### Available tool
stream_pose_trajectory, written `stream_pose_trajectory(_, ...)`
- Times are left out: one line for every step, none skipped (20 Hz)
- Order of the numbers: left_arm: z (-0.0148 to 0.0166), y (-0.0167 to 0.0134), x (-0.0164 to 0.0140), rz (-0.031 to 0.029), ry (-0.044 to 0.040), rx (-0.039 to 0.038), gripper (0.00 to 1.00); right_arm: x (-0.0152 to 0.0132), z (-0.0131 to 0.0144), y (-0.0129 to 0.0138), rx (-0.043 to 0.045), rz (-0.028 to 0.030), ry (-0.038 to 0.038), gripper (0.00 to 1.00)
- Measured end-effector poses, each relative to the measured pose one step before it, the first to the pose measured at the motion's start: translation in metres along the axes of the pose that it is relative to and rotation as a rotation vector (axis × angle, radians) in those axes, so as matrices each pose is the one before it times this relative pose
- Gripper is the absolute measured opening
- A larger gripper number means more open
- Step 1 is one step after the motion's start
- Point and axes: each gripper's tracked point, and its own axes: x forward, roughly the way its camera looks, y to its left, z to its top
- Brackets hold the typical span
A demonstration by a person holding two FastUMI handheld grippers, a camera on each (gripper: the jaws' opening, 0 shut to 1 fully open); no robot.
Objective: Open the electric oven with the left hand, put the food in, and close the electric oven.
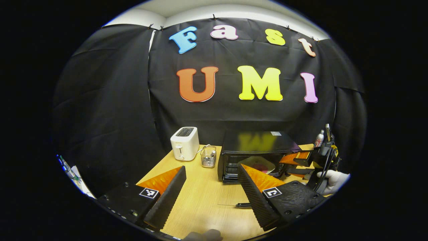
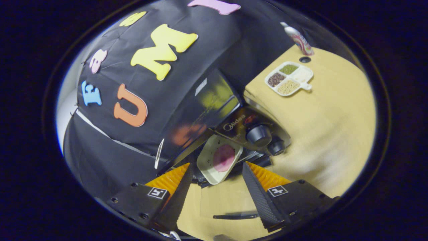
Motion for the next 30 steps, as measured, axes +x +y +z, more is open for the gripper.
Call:
stream_pose_trajectory(-0.00071,-0.00242,0.0014,-0.01217,-0.00767,0.00779,0.97,-0.01152,0.00088,0.00115,-0.05535,-0.00837,-0.01539,0.87)
stream_pose_trajectory(-0.00115,-0.00224,0.00093,-0.00659,-0.00011,0.00676,0.97,-0.01063,0.00228,-0.0029,-0.05965,-0.02053,-0.01298,0.92)
stream_pose_trajectory(-0.00221,-0.00249,-0.00019,-0.02076,-0.00633,-0.00422,0.97,-0.0098,0.00218,-0.00153,-0.05881,-0.01452,-0.02372,0.93)
stream_pose_trajectory(0.00118,-0.00451,-0.00066,-0.02027,-0.01401,-0.00808,0.97,-0.00865,0.00538,-0.00109,-0.0557,-0.01367,-0.02158,0.94)
stream_pose_trajectory(-0.00078,-0.00486,-0.00044,-0.0157,-0.00698,-0.00205,0.97,-0.01122,0.00514,-0.00131,-0.0519,-0.01659,-0.02114,0.94)
stream_pose_trajectory(-0.00307,-0.00262,0.00063,-0.00798,0.00311,0.00191,0.97,-0.01187,0.00386,-0.00323,-0.04687,-0.02103,-0.01872,0.95)
stream_pose_trajectory(-0.00143,-0.00213,-0.00093,-0.00697,-0.0017,-0.00397,0.97,-0.01219,0.00238,-0.003,-0.04105,-0.01468,-0.0145,1.0)
stream_pose_trajectory(0.00015,-0.00368,-0.00145,-0.01111,-0.00559,-0.00669,0.97,-0.01317,0.00479,-0.00345,-0.03427,-0.01411,-0.0202,1.0)
stream_pose_trajectory(-0.00084,-0.00522,-0.00134,-0.00986,-0.00656,-0.00058,0.97,-0.01089,0.00471,-0.00583,-0.03617,-0.01407,-0.02533,0.95)
stream_pose_trajectory(-0.00141,-0.00398,-0.00045,-0.00479,-0.00357,0.00585,0.97,-0.01183,0.00609,-0.00796,-0.03618,-0.01886,-0.0281,0.95)
stream_pose_trajectory(-0.00139,-0.00309,0.0014,-0.00602,-0.00026,0.00492,0.97,-0.01341,0.00411,-0.00711,-0.04238,-0.02257,-0.02203,0.94)
stream_pose_trajectory(-0.00189,-0.0043,-0.00061,-0.00245,-0.00189,0.00118,0.96,-0.01246,0.00514,-0.00881,-0.03878,-0.01847,-0.02105,0.96)
stream_pose_trajectory(-0.0024,-0.00682,-0.00054,-0.0067,-0.00092,-0.00051,0.97,-0.01242,0.00456,-0.00717,-0.03781,-0.01336,-0.01948,0.95)
stream_pose_trajectory(-0.00339,-0.00673,0.00005,-0.00231,-0.00306,0.00277,0.97,-0.01113,0.00492,-0.00946,-0.04218,-0.01562,-0.01804,0.94)
stream_pose_trajectory(-0.0037,-0.00542,-0.00105,0.00137,0.00443,0.00471,0.97,-0.00958,0.00523,-0.00927,-0.03415,-0.01296,-0.02034,0.96)
stream_pose_trajectory(-0.00528,-0.00539,0.00022,0.00743,0.00416,0.00724,0.97,-0.00895,0.00472,-0.00893,-0.02948,-0.00778,-0.01502,0.96)
stream_pose_trajectory(-0.00431,-0.00558,0.00111,0.01005,0.00298,0.01265,0.97,-0.00763,-0.00014,-0.00798,-0.0241,-0.00393,-0.00371,0.95)
stream_pose_trajectory(-0.00842,-0.0083,0.00098,0.00389,0.01395,0.00684,0.96,-0.00812,0.00001,-0.00944,-0.01217,-0.00675,0.00901,0.95)
stream_pose_trajectory(-0.00756,-0.00828,-0.00227,0.00138,0.00971,-0.002,0.97,-0.00797,0.0002,-0.00845,-0.00326,0.00212,0.00573,1.0)
stream_pose_trajectory(-0.00757,-0.00978,-0.00047,-0.00413,0.00827,-0.00991,0.97,-0.00695,0.00364,-0.00807,-0.00663,0.00263,-0.01334,0.96)
stream_pose_trajectory(-0.00804,-0.00825,-0.0004,0.00274,0.01847,-0.01053,0.96,-0.00488,0.00343,-0.01235,-0.02175,-0.01231,-0.00745,0.96)
stream_pose_trajectory(-0.00951,-0.00622,-0.00091,0.01287,0.02017,-0.01,0.97,-0.00522,-0.00004,-0.01213,-0.03215,-0.00893,0.00032,1.0)
stream_pose_trajectory(-0.01112,-0.00385,0.00041,0.01509,0.0173,-0.01634,0.97,-0.00532,-0.00106,-0.0069,-0.02151,0.00807,-0.00222,0.95)
stream_pose_trajectory(-0.00996,-0.00418,-0.00039,0.01921,0.02176,-0.01822,0.97,-0.00406,0.00078,-0.00505,-0.01664,0.01273,-0.00171,0.96)
stream_pose_trajectory(-0.01138,-0.00201,0.00066,0.02365,0.01552,-0.00179,0.97,-0.00468,-0.00051,-0.00632,-0.01684,0.01087,-0.00227,0.96)
stream_pose_trajectory(-0.01117,-0.00253,0.0016,0.02109,0.01613,0.00689,0.97,-0.00314,-0.00154,-0.00611,-0.01188,0.01112,0.00367,1.0)
stream_pose_trajectory(-0.00921,-0.00402,0.00221,0.01087,0.01083,0.00418,0.97,-0.00436,-0.00275,-0.00526,-0.01295,0.01235,0.00659,1.0)
stream_pose_trajectory(-0.00949,-0.00435,0.00242,0.00324,0.0077,0.00518,0.97,-0.00326,-0.00207,-0.00478,-0.00952,0.00549,0.00764,1.0)
stream_pose_trajectory(-0.01049,-0.00525,0.00509,-0.00394,0.01607,0.00331,0.97,-0.00068,-0.00269,-0.00516,-0.00239,0.00271,0.00653,1.0)
stream_pose_trajectory(-0.011,-0.00425,0.00351,-0.00421,0.02124,0.0022,0.97,-0.00251,-0.00201,-0.00193,0.00128,0.00343,0.00616,1.0)
